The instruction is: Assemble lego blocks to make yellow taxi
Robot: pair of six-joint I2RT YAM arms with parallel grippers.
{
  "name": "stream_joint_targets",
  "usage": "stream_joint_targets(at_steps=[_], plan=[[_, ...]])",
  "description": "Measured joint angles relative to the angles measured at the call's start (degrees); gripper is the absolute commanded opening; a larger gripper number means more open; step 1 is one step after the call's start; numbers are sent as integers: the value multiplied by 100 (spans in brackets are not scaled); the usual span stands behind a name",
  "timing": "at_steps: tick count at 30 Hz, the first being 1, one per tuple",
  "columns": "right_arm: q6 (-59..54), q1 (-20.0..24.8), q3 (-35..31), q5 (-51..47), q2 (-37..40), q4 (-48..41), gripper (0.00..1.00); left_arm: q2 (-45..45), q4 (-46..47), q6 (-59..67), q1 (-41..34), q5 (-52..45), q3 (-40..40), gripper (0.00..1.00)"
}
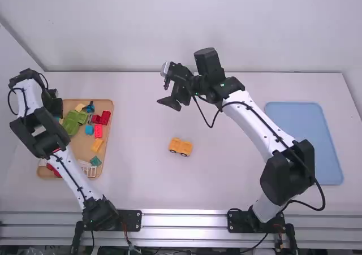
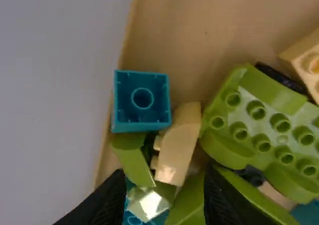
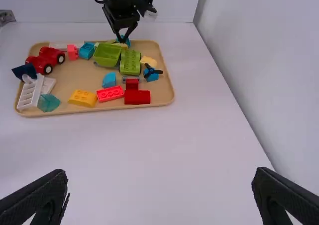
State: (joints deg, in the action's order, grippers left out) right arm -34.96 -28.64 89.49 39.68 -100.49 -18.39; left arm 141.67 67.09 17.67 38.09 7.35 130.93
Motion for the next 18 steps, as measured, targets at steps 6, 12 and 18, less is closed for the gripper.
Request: stream_joint_targets(at_steps=[6,12,18], plan=[[24,0,0,-116,-2,0,99,-2,-46,280,190,-487,-13,39],[9,0,0,-129,-2,-17,99,-2,-249,350,216,-697,-188,39],[9,7,0,-131,-2,-20,99,-2,-509,428,214,-868,-485,36]])
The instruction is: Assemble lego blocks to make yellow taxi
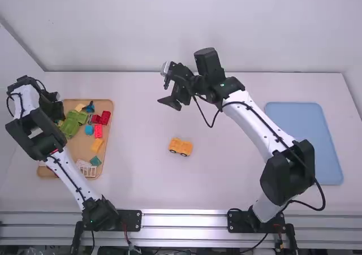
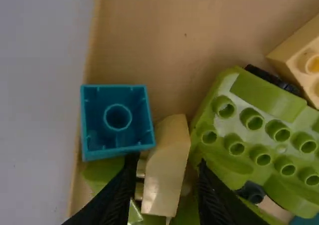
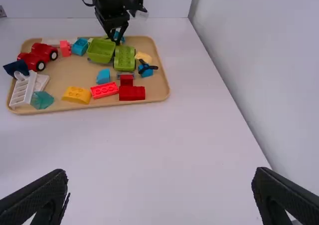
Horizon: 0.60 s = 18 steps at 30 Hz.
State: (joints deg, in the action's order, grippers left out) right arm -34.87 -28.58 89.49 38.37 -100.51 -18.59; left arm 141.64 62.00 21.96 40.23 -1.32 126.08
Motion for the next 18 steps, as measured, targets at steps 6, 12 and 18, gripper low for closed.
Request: stream_joint_targets(at_steps=[6,12,18], plan=[[-4,26,0,0,0,0,99,2,22,-28,0,2,-9,37],[-13,31,0,-2,0,0,99,0,177,-361,0,153,-11,37],[13,31,0,-4,0,-4,98,0,203,-833,0,188,-9,40]])
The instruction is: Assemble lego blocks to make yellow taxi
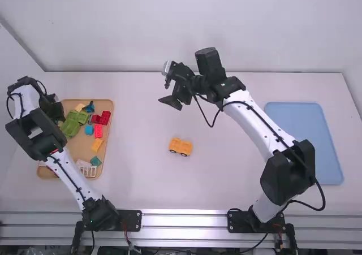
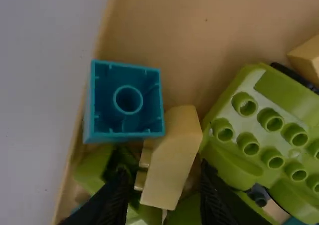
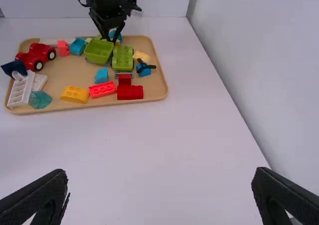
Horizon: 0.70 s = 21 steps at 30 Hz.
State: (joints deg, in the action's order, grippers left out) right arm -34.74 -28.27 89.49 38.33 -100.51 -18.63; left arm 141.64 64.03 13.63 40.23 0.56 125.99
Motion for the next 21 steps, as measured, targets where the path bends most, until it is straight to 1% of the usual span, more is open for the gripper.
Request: stream_joint_targets(at_steps=[3,5,8,9,10,12,14,16,21], plan=[[-9,4,0,2,0,-7,99,0,4,-291,0,59,0,44],[-7,7,0,2,0,-4,99,0,0,-459,0,160,0,44],[-20,4,0,2,0,-7,99,0,4,-901,0,402,-2,37],[-20,4,0,2,0,-7,99,0,4,-901,0,402,-2,37],[-9,4,0,4,0,-7,99,0,-7,-979,0,380,0,34],[-17,4,0,2,0,-7,98,0,-24,-988,0,282,-2,34],[0,4,0,2,0,-9,98,0,-55,-940,0,160,-2,37],[-24,4,0,4,0,-13,99,2,-74,-791,0,68,-2,43],[-4,4,0,4,0,-55,99,0,-153,-210,0,114,-149,45]])
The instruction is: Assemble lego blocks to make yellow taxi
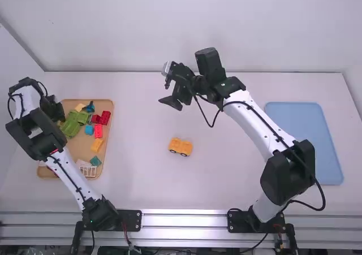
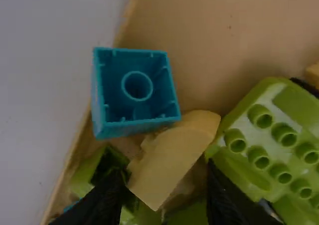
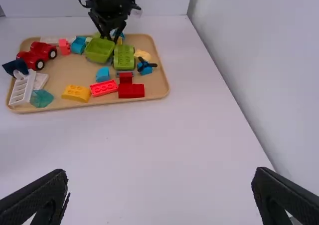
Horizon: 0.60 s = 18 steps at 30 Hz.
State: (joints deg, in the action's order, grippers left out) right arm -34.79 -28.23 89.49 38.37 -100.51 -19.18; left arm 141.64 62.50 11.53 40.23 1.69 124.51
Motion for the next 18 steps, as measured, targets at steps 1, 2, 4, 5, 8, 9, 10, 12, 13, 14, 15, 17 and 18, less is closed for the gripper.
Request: stream_joint_targets(at_steps=[1,2,4,5,8,9,10,12,13,14,15,17,18], plan=[[0,0,0,-2,0,-4,99,0,-37,188,0,33,-70,43],[-11,0,0,0,0,-7,99,0,-61,323,0,46,-118,40],[-15,0,0,-2,0,-7,99,0,-90,577,0,44,-205,37],[-20,0,0,0,0,-7,99,0,-120,710,0,46,-249,36],[7,0,0,2,0,-7,99,0,-212,817,0,44,-289,34],[-7,0,0,-2,0,-7,99,0,-214,828,0,44,-289,34],[-7,0,0,-2,0,-9,98,0,-214,879,0,46,-291,34],[-4,0,0,-2,0,-17,99,0,-216,951,0,46,-293,39],[-17,0,0,-2,0,-28,99,0,-234,1003,0,46,-299,40],[7,0,0,-2,0,-28,99,0,-289,1082,0,44,-319,40],[2,0,0,-2,0,-33,99,0,-376,1204,0,44,-374,38],[-7,0,0,-2,0,-42,99,0,-420,1427,0,20,-490,35],[-17,0,0,0,0,-46,99,0,-450,1512,0,-2,-542,34]])
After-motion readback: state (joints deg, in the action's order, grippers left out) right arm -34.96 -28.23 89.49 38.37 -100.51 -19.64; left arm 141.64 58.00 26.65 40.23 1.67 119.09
